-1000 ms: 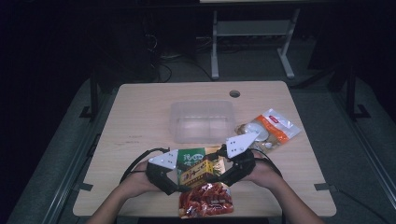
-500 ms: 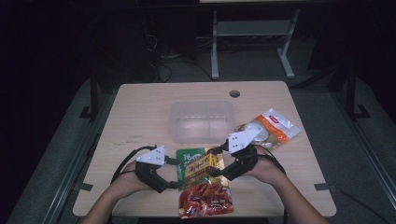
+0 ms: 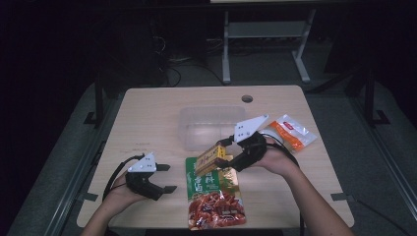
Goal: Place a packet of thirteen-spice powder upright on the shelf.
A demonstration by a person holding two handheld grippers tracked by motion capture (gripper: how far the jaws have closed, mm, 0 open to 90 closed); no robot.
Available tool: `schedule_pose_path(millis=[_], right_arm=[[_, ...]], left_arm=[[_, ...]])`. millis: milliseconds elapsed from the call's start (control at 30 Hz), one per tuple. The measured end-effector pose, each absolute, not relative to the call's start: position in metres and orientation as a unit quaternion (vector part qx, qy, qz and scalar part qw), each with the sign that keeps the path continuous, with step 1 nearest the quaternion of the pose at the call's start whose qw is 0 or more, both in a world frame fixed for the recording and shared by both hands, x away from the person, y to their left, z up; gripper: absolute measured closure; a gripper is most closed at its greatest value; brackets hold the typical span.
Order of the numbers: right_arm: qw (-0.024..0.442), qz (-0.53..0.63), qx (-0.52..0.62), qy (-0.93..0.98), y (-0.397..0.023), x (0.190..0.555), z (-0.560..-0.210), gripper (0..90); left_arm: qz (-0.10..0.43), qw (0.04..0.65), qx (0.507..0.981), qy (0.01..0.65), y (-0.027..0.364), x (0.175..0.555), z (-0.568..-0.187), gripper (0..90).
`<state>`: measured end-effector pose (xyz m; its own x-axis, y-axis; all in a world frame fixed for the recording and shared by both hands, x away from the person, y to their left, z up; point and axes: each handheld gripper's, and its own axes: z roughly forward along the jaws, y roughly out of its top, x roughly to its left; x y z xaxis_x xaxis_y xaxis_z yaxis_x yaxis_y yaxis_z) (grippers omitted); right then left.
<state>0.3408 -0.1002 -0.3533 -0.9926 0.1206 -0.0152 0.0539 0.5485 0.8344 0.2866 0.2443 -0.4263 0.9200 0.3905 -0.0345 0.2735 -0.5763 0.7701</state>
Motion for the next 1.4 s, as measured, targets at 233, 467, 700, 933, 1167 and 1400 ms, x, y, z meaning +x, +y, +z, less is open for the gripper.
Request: schedule_pose_path(millis=[233, 467, 700, 933, 1167, 1400], right_arm=[[0.039, 0.465, 0.05, 0.883, -0.094, 0.36, -0.343, 32.2], [0.041, 0.46, 0.049, 0.886, -0.086, 0.375, -0.334, 32.2], [0.049, 0.453, 0.044, 0.889, -0.077, 0.388, -0.326, 32.2], [0.072, 0.445, 0.032, 0.892, -0.065, 0.403, -0.317, 32.1], [0.074, 0.439, 0.02, 0.895, -0.056, 0.416, -0.31, 32.1], [0.084, 0.433, 0.022, 0.897, -0.048, 0.43, -0.305, 32.0]], left_arm=[[0.085, 0.409, 0.888, 0.193, 0.248, 0.29, -0.431, 22.3], [0.083, 0.41, 0.887, 0.196, 0.248, 0.291, -0.433, 22.3], [0.085, 0.41, 0.886, 0.197, 0.249, 0.291, -0.434, 22.5], [0.078, 0.414, 0.886, 0.196, 0.25, 0.292, -0.435, 22.5], [0.075, 0.419, 0.882, 0.203, 0.251, 0.291, -0.434, 22.5], [0.073, 0.42, 0.881, 0.206, 0.252, 0.292, -0.435, 22.6]])
